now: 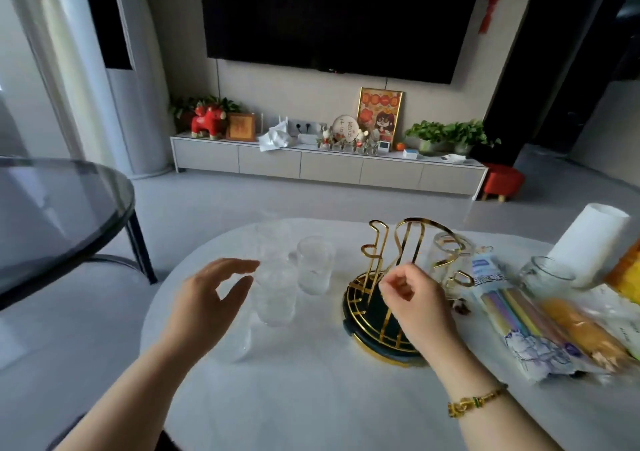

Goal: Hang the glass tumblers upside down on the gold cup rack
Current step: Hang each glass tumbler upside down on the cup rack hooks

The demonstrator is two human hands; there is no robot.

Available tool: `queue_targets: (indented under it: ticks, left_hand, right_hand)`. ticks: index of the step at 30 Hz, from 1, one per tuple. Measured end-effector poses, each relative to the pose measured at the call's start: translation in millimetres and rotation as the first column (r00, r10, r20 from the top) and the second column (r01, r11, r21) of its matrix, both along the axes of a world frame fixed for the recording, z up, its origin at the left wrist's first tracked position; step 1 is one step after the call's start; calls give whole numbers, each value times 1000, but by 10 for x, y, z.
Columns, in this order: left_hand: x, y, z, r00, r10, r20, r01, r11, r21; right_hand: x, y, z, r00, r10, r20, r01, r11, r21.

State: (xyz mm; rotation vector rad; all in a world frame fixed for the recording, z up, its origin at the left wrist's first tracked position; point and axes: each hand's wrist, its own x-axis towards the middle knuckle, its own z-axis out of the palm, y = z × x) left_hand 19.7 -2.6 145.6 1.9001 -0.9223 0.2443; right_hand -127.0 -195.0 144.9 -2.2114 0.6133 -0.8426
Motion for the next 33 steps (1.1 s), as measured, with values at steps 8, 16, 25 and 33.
queue_targets:
  ticks: [8, 16, 25, 33]
  left_hand:
    - [377, 610, -1053, 929, 318, -189, -280, 939, 199]
    - [668, 636, -1579, 959, 265, -98, -135, 734, 665]
    - [664, 621, -1632, 958, 281, -56, -148, 654, 742]
    - [658, 621, -1611, 957, 281, -75, -125, 631, 766]
  right_hand:
    - [644, 979, -1040, 966, 194, -168, -132, 937, 324]
    - [1180, 1311, -1349, 971, 217, -103, -154, 891, 428]
    - [1539, 1407, -1478, 991, 132, 40, -136, 890, 435]
    - [1504, 1406, -1460, 994, 73, 85, -104, 883, 458]
